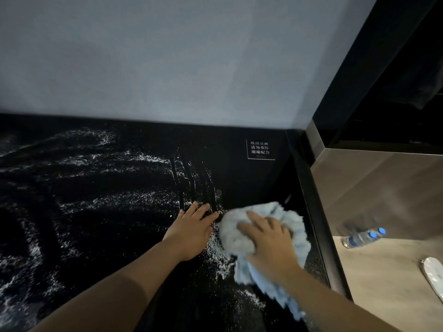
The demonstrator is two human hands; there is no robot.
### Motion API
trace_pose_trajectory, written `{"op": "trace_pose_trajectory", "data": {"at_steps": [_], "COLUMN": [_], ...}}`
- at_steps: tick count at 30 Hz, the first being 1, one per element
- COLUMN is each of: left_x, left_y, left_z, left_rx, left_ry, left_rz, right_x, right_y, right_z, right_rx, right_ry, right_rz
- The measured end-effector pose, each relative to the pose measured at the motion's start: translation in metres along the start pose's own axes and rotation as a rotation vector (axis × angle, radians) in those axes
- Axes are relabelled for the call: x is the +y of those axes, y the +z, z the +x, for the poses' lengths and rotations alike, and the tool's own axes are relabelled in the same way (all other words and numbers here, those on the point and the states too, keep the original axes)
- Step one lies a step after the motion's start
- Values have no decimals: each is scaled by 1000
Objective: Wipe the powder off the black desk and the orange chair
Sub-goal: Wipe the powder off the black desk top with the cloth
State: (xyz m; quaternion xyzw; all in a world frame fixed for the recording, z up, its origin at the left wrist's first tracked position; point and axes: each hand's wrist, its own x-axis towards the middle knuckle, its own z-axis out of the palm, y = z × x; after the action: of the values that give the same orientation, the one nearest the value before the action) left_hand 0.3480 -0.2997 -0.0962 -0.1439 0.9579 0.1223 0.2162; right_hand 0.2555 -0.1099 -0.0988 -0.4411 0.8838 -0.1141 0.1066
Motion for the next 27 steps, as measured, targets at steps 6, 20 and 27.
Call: {"op": "trace_pose_trajectory", "data": {"at_steps": [6, 20, 27], "left_x": [1, 12, 26], "left_y": [2, 14, 25], "left_z": [-1, -19, -40], "left_rx": [-6, 36, 37], "left_ry": [-17, -69, -119], "left_rz": [-35, -82, -78], "right_x": [57, 58, -22], "right_y": [-44, -42, 9], "right_z": [45, -14, -61], "right_rx": [113, 79, -22], "right_ry": [452, 513, 250], "right_rz": [-67, -85, -21]}}
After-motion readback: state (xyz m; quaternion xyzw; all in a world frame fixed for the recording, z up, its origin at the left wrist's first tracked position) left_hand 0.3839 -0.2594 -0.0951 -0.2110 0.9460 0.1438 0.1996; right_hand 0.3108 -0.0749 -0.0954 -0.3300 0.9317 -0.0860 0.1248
